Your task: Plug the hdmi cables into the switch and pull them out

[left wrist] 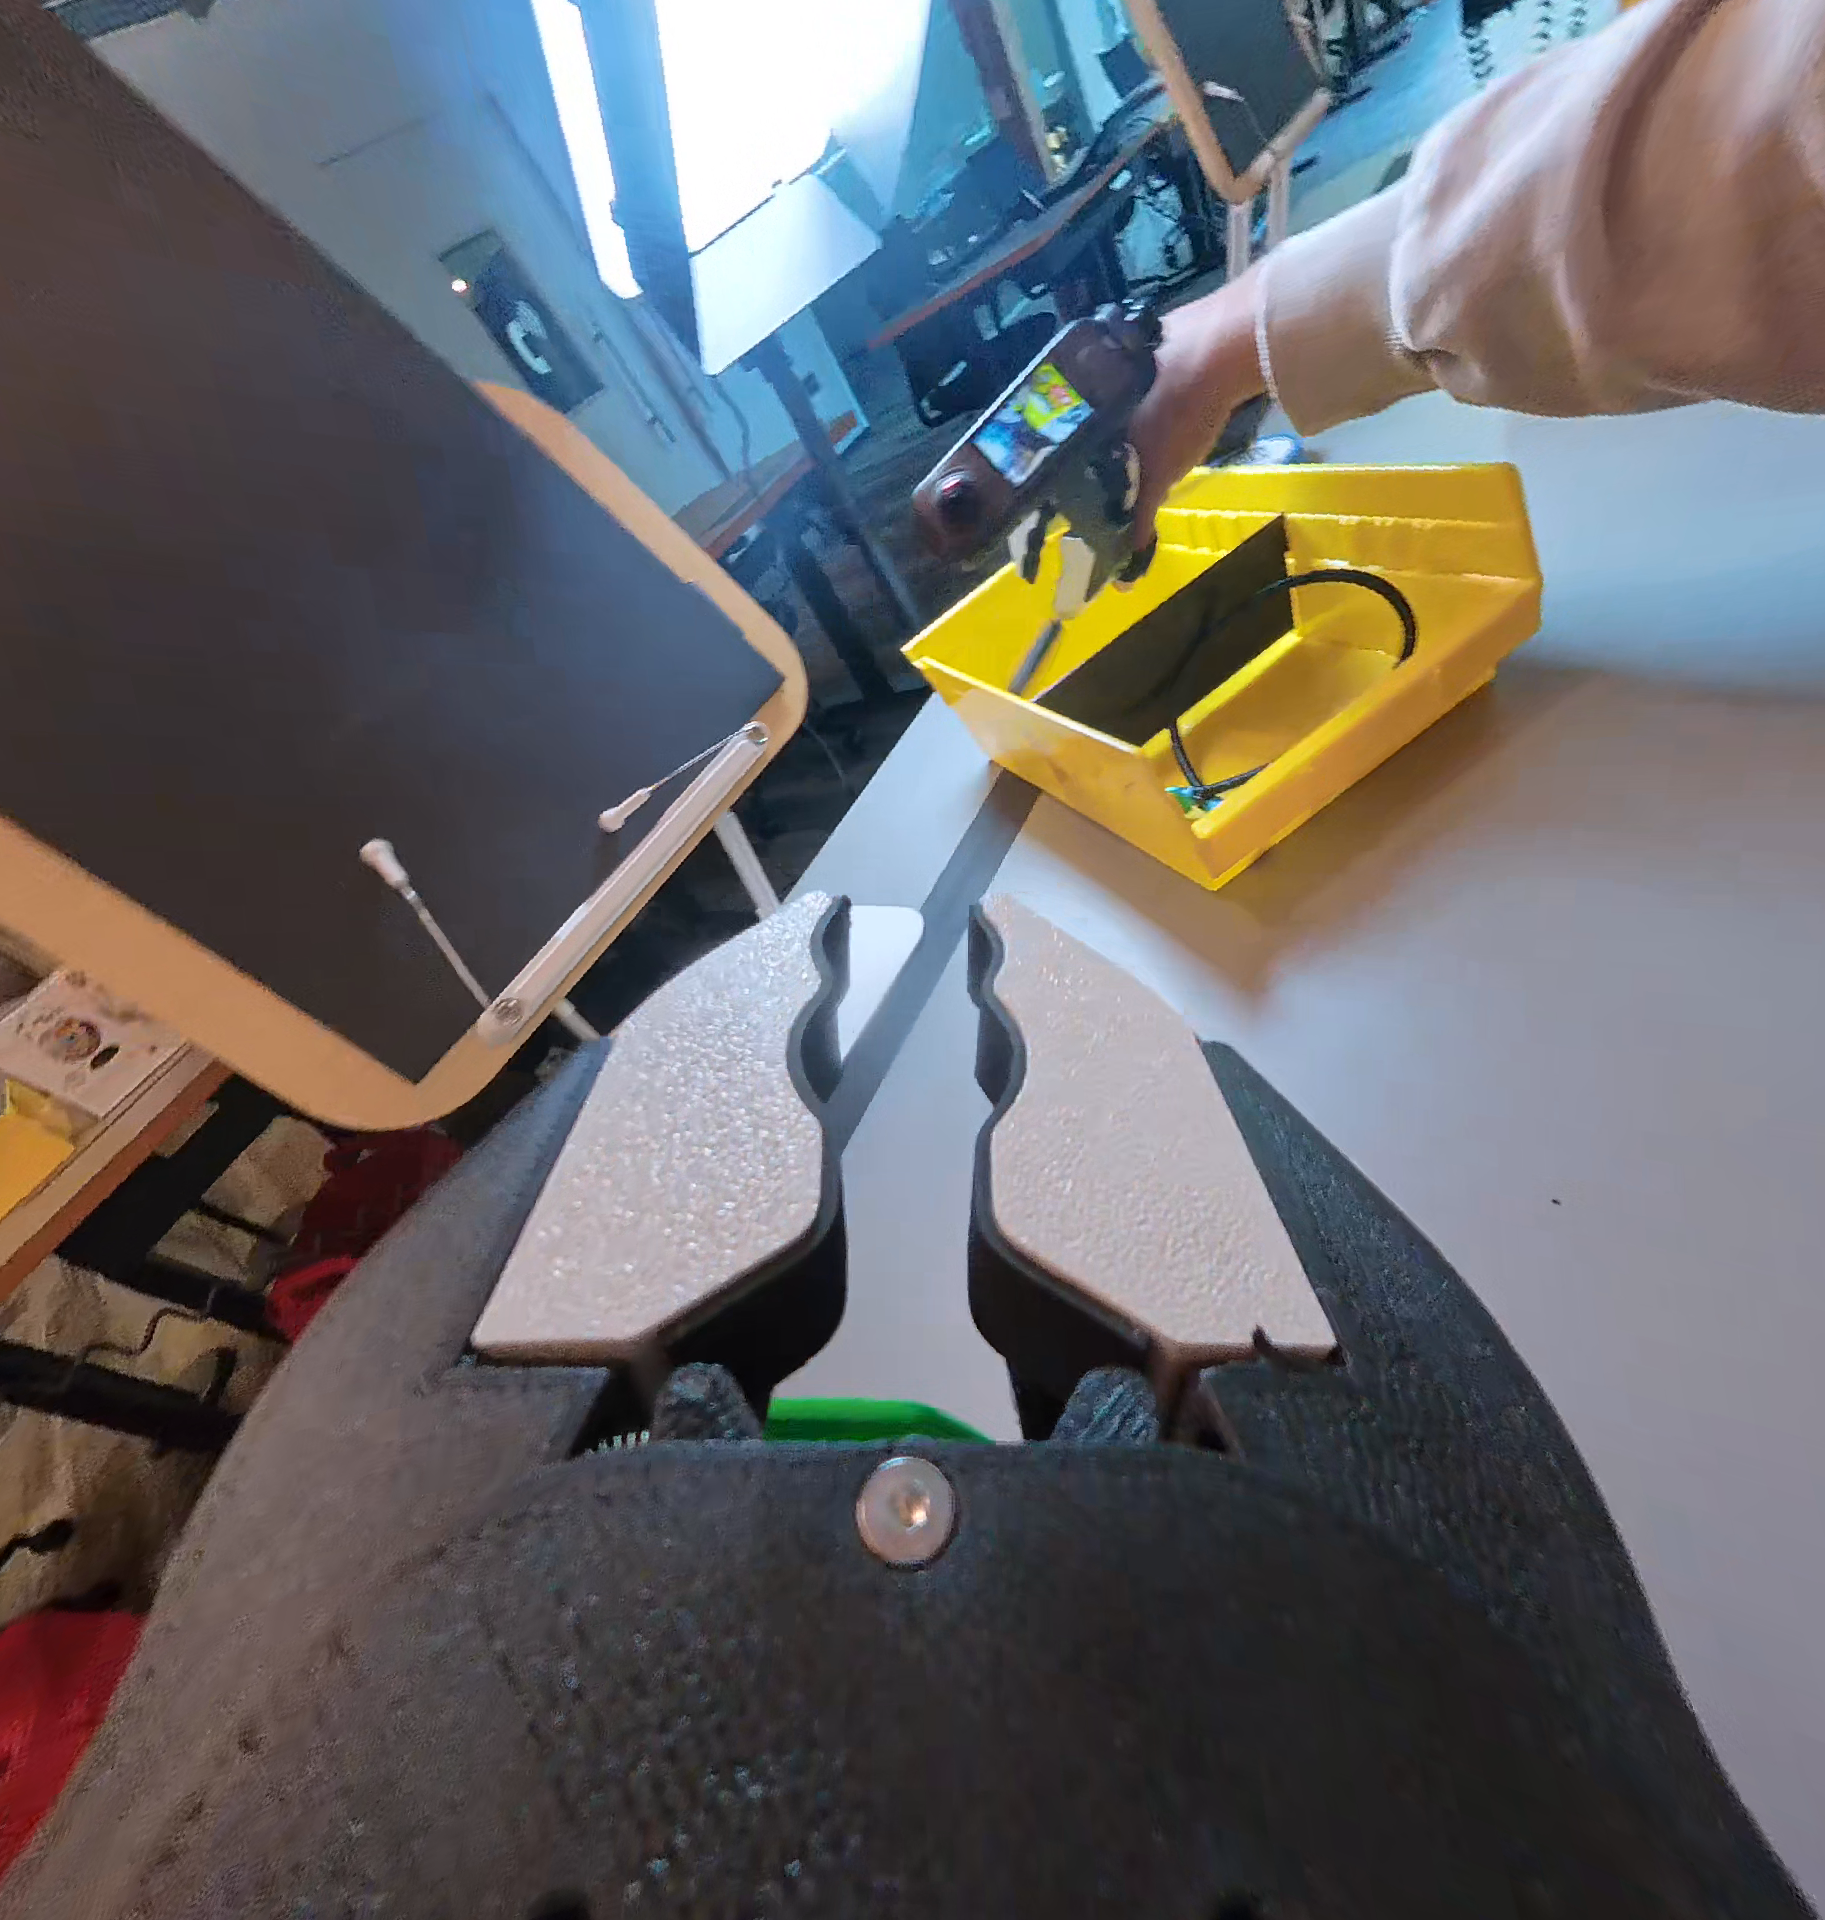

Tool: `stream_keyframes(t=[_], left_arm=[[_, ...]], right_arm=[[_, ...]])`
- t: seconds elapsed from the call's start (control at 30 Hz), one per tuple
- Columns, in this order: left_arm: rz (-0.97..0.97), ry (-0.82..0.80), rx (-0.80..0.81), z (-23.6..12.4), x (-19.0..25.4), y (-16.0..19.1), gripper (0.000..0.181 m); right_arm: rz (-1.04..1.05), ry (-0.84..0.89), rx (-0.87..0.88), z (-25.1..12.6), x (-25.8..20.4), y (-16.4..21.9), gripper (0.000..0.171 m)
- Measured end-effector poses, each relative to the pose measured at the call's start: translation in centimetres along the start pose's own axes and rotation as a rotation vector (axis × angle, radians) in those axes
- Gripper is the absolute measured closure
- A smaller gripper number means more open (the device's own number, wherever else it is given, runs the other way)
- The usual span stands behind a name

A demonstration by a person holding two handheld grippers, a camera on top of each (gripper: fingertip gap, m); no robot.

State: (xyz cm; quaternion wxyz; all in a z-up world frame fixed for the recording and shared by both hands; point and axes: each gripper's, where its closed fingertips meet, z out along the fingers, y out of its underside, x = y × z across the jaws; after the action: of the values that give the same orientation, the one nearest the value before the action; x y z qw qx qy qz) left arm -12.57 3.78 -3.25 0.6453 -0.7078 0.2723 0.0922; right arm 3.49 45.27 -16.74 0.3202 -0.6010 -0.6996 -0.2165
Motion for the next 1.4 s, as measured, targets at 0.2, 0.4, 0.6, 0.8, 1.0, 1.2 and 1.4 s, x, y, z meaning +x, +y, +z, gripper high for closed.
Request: stream_keyframes(t=[0.2, 0.4, 0.6, 0.8, 1.0, 1.2, 1.4], left_arm=[[-0.129, -0.086, 0.015, -1.7, -3.7, 1.4, 0.16], [-0.134, -0.205, -0.165, -4.6, -7.3, 5.3, 0.157], [-0.249, -0.309, -0.396, -7.9, -10.6, 12.1, 0.154], [-0.207, -0.467, -0.5, -9.2, -12.8, 14.0, 0.153], [-0.118, -0.535, -0.435, -8.9, -13.1, 10.0, 0.153], [-0.132, -0.501, -0.45, -9.5, -13.5, 9.4, 0.151], [-0.059, -0.246, -0.76, -6.9, -15.4, 11.0, 0.146]], right_arm=[[0.152, 0.009, 0.215, -5.1, 2.9, -2.3, 0.138], [0.354, -0.02, 0.649, -16.9, 1.4, -6.9, 0.139], [0.539, -0.181, 1.072, -30.0, -6.3, -8.5, 0.146], [0.605, -0.196, 1.134, -30.5, -10.9, -8.3, 0.146], [0.595, -0.201, 1.174, -28.3, -11.3, -8.8, 0.147], [0.65, -0.271, 1.2, -26.9, -10.4, -8.9, 0.147], [0.685, -0.313, 1.236, -27.1, -9.6, -8.9, 0.15]])
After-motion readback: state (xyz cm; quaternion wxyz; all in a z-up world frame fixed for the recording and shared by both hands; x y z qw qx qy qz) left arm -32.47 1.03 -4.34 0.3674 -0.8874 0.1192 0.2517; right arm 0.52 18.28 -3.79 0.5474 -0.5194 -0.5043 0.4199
